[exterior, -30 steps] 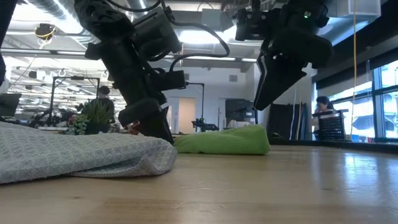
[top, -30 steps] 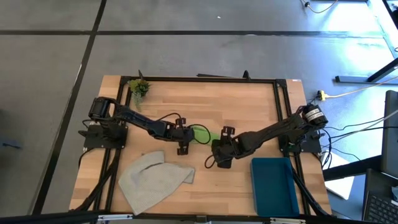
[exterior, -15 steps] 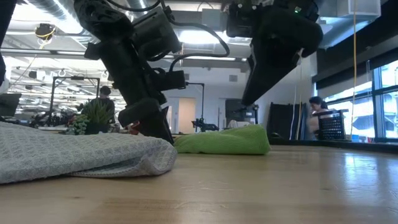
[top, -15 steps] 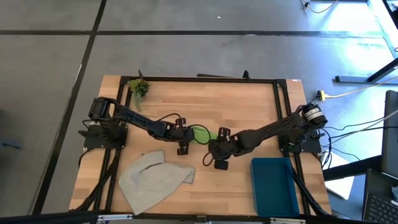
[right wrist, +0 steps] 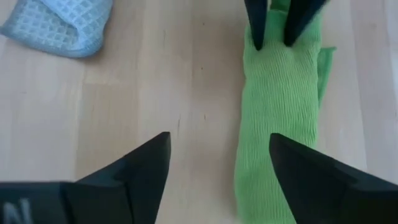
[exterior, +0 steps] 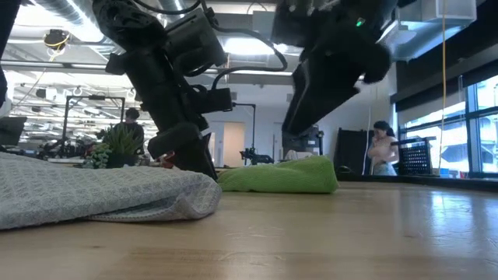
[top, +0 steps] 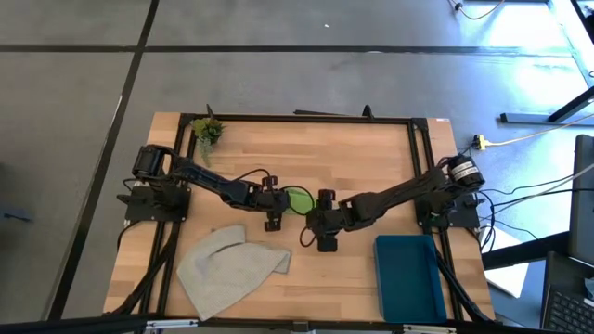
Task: Roll microfiber towels into tight, uniform cylinder then place into a basket
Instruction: Roll the green microfiber cloth
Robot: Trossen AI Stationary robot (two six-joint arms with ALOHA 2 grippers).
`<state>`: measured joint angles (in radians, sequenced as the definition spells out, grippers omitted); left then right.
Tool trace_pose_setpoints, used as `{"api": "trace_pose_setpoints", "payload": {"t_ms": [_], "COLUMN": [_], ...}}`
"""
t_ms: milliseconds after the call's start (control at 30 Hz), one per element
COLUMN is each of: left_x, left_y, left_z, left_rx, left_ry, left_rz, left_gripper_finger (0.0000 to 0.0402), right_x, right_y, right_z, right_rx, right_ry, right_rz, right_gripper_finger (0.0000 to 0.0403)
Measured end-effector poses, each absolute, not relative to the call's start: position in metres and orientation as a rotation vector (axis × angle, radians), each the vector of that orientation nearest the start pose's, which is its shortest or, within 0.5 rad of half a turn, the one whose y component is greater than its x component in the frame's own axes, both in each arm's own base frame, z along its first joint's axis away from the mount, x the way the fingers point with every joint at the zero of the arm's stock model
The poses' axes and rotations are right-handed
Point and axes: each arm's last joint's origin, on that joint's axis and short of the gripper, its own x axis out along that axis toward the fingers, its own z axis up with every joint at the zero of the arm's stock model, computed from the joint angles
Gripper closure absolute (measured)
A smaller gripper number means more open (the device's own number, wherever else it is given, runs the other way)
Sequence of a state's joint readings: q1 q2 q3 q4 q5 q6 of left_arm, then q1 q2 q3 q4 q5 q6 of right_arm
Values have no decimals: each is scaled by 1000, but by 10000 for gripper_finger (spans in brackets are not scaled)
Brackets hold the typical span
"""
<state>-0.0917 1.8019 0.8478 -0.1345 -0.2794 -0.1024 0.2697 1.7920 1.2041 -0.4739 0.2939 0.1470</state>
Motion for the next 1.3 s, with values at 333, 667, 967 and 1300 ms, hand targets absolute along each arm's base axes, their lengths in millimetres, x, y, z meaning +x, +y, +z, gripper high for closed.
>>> {"api": "trace_pose_setpoints", "payload": {"t_ms": [333,667,967,1300], "left_x": [315,315,315,315], "left_y": [-21,-21,-21,-21], "left_z": [111,111,111,111], "left_rx": [108,108,108,108], "left_ry": [1060,1060,1060,1059], "left_rz": [223,223,222,222], "left_gripper_finger": [269,269,269,269], "right_x": [365,373,378,381], "right_y": [57,18,-2,-9], "right_z": [162,161,142,128], "right_rx": [-148,-9,70,166], "right_ry": [1088,1074,1125,1161], "right_rz": [-197,-204,-179,-111], "right_gripper_finger": [133,133,134,138]}}
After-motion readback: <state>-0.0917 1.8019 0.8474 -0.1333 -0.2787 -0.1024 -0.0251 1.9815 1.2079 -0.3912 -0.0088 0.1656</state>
